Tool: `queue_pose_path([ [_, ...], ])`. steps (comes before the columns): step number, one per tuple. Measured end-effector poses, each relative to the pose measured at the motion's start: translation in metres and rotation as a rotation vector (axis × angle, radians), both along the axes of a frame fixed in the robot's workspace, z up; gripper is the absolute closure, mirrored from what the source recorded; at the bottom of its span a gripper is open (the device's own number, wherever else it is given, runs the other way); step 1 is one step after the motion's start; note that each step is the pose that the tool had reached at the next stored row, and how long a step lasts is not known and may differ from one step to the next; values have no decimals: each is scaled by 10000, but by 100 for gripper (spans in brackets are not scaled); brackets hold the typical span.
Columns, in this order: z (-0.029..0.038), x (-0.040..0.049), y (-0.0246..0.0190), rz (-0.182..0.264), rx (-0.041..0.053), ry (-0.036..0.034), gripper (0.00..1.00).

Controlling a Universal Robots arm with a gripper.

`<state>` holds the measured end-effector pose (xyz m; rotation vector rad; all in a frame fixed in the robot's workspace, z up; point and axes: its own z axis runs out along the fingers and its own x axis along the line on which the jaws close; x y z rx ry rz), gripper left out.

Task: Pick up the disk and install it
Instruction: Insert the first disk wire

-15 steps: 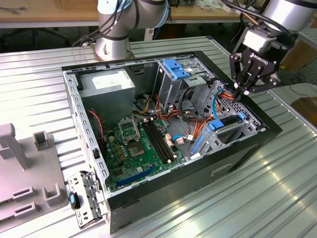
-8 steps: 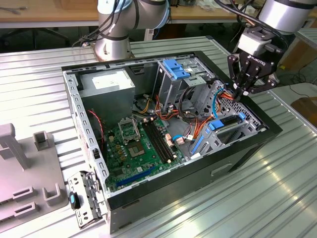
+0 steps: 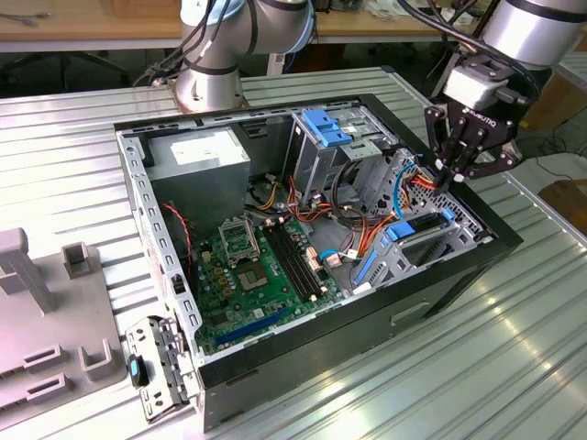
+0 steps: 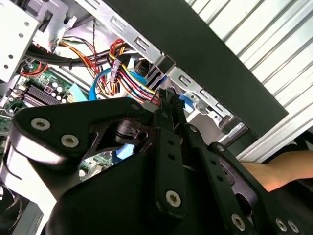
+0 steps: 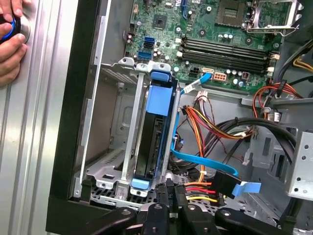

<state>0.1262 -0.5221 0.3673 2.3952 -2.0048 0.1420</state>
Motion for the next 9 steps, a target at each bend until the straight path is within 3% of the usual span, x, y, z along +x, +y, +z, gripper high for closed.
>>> queue_pose_path([
  [5, -2, -20, 0, -184, 0, -13, 83],
  [7, -10, -22, 0, -546, -1, -13, 83],
  [9, -31, -22, -1, -1288, -1, -13, 83],
])
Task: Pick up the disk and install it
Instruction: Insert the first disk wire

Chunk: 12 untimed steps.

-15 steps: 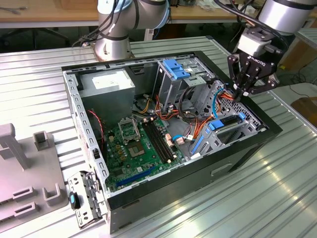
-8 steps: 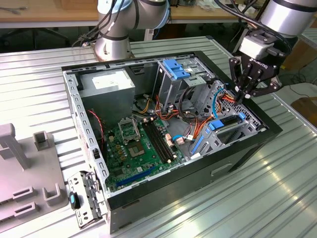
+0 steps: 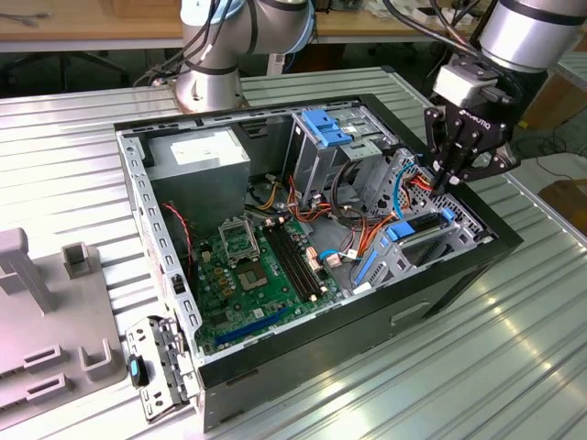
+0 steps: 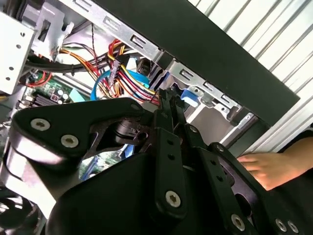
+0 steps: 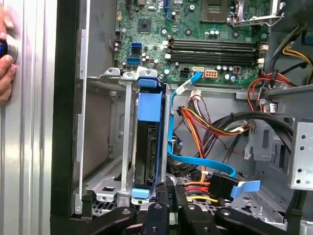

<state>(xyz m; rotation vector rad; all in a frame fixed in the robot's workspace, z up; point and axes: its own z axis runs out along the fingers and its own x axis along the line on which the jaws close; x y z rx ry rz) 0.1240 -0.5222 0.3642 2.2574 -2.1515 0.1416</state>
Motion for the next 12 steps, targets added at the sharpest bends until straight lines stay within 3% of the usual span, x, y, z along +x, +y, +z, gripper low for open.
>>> queue_pose_path([
  [3, -5, -2, 0, -174, 253, 1, 83],
  [6, -16, -1, -16, -239, 404, 1, 83],
  [10, -32, -4, -96, -242, 434, 1, 83],
  [12, -39, -35, -101, -241, 447, -6, 83],
])
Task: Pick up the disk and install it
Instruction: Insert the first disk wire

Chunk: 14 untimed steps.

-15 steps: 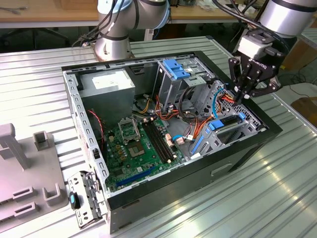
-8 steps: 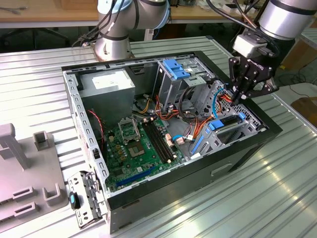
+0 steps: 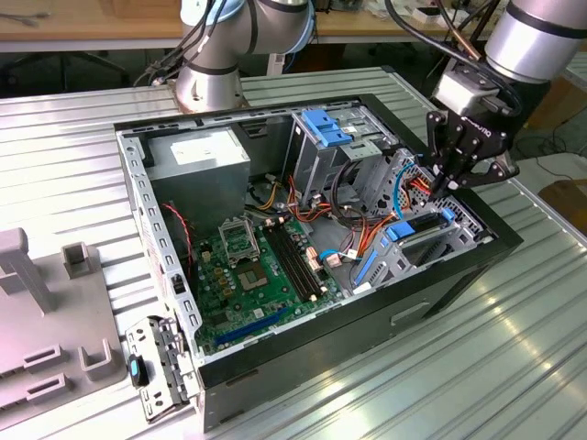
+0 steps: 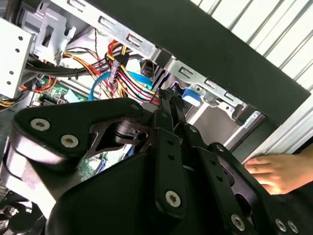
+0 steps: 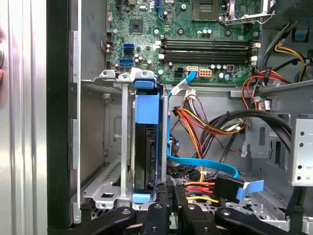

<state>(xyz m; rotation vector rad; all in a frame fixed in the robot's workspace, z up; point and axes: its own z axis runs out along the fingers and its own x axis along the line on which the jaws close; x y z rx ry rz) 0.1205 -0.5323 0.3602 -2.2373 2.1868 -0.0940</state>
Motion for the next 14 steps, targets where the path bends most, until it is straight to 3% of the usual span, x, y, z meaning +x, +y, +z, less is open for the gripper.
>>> queue_pose_path([
  [10, -58, -150, -1, -105, 17, -15, 83],
  [14, -70, -158, -5, -105, 17, -15, 83],
])
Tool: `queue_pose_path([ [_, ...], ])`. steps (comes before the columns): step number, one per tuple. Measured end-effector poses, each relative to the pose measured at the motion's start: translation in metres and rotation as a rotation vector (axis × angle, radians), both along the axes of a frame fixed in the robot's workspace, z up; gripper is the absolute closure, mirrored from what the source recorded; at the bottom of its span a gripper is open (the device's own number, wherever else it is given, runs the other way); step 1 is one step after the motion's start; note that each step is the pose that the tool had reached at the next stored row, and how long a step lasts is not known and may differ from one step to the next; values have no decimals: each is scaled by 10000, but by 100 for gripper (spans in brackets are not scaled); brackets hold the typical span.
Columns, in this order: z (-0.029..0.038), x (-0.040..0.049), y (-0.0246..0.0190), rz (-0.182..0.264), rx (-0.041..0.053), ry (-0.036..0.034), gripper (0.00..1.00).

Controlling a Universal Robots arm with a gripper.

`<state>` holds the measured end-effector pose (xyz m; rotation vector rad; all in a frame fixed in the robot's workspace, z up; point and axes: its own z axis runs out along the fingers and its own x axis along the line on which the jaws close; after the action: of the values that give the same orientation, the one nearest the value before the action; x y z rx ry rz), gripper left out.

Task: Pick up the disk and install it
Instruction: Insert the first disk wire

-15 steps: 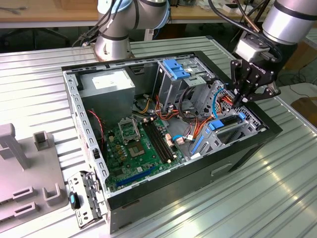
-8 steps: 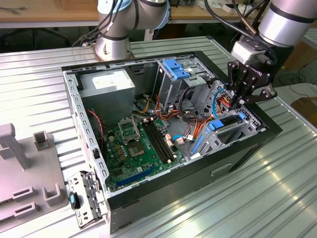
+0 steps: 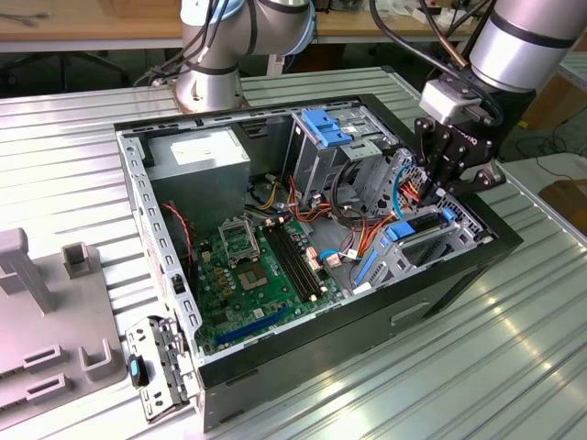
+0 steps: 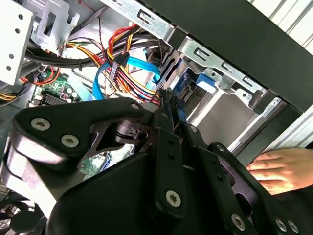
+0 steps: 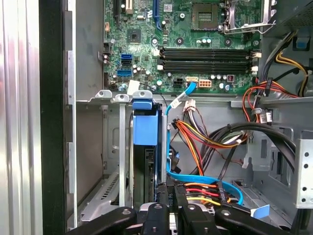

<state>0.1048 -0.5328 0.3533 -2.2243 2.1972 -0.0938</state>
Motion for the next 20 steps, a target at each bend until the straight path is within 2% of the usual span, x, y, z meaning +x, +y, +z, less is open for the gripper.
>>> queue_pose_path([
  [14, -23, -15, -8, 0, 2, 0, 83],
  [20, -22, -15, -41, 0, 0, 0, 83],
])
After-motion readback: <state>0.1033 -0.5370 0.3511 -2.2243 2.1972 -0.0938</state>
